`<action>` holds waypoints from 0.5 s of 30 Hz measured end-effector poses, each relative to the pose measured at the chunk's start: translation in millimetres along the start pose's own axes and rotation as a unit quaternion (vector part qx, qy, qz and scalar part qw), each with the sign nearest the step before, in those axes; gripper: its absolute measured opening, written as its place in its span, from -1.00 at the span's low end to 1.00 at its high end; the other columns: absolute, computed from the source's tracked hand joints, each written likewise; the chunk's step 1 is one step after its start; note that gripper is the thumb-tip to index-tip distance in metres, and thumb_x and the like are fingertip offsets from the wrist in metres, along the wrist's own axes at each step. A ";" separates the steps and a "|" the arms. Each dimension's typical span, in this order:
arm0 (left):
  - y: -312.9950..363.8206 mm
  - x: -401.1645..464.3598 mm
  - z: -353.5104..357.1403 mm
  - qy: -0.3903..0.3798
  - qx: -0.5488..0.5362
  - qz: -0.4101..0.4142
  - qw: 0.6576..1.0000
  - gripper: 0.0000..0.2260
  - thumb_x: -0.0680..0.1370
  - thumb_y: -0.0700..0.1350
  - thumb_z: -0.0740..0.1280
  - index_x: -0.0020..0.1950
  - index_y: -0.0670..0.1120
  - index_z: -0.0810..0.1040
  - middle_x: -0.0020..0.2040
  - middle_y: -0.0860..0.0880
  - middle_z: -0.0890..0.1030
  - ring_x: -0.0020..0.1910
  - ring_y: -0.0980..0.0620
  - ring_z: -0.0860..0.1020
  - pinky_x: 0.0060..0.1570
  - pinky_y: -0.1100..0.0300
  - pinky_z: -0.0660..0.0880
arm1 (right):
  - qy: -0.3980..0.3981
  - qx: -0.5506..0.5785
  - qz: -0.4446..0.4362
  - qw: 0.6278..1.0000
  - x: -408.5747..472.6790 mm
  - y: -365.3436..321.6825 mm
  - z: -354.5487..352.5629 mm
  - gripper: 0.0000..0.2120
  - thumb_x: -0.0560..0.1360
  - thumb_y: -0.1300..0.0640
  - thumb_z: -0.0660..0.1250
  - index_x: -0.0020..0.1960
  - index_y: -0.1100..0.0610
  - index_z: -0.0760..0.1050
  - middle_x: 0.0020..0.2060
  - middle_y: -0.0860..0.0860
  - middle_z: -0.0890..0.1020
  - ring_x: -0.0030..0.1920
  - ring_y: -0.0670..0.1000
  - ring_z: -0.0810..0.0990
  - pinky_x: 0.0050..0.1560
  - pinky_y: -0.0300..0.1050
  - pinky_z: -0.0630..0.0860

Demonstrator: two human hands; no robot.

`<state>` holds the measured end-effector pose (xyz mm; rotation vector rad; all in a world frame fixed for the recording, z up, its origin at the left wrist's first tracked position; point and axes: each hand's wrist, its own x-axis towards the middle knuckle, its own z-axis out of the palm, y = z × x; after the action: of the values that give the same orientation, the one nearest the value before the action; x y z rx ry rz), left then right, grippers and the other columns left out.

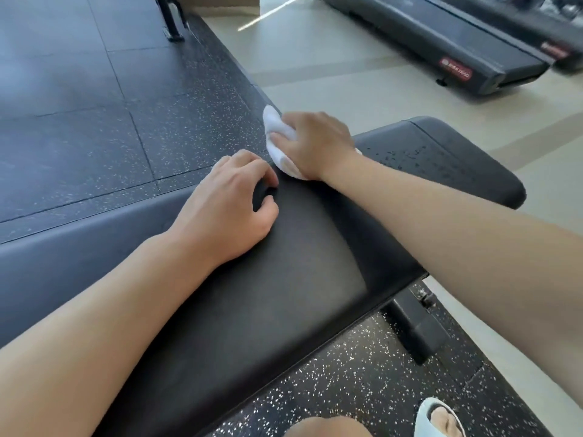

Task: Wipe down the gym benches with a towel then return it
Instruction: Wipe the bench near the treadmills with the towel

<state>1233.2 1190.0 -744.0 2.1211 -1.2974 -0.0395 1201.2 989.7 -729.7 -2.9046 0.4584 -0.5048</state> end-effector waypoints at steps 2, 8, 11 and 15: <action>0.1 -4.3 -1.7 -0.018 0.014 0.021 1.000 -0.78 0.53 -0.05 0.38 0.16 0.05 0.61 0.22 0.09 0.55 0.22 -0.02 0.46 0.33 0.18 0.33 | -0.019 0.003 0.008 1.000 11.7 -5.3 7.7 -0.82 0.53 -0.12 0.13 -0.25 -0.24 0.35 -0.45 -0.13 0.39 -0.17 0.20 0.54 -0.18 0.03 0.41; 10.1 -9.6 -5.3 -0.005 -0.012 0.037 0.999 -0.88 0.50 -0.06 0.34 0.00 0.03 0.62 0.13 0.10 0.58 0.19 0.00 0.53 0.30 0.07 0.43 | 0.009 0.019 -0.061 0.998 -103.9 -4.1 -30.9 -0.68 0.60 -0.16 0.27 -0.20 -0.05 0.25 -0.42 -0.16 0.36 -0.23 0.04 0.50 -0.23 -0.06 0.25; 20.2 -8.3 -1.6 -0.002 -0.010 0.040 0.999 -0.93 0.49 -0.04 0.32 -0.07 0.04 0.59 0.08 0.11 0.59 0.12 0.00 0.53 0.27 0.07 0.44 | -0.013 0.037 -0.098 0.994 -182.5 10.6 -60.4 -0.66 0.61 -0.16 0.26 -0.23 0.01 0.31 -0.35 -0.12 0.36 -0.26 -0.04 0.33 -0.25 -0.04 0.30; 19.7 -2.6 0.9 0.008 -0.004 0.017 1.000 -0.92 0.51 -0.14 0.38 -0.05 0.04 0.59 0.08 0.11 0.60 0.12 -0.01 0.52 0.26 0.04 0.45 | -0.028 0.036 -0.185 0.982 -188.2 24.9 -66.0 -0.65 0.63 -0.12 0.29 -0.23 0.04 0.32 -0.32 -0.11 0.37 -0.27 -0.03 0.31 -0.29 -0.07 0.33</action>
<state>1216.0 1185.7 -734.9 2.0881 -1.3224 -0.0128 1002.6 1020.6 -730.4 -2.9302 -0.1126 -0.4718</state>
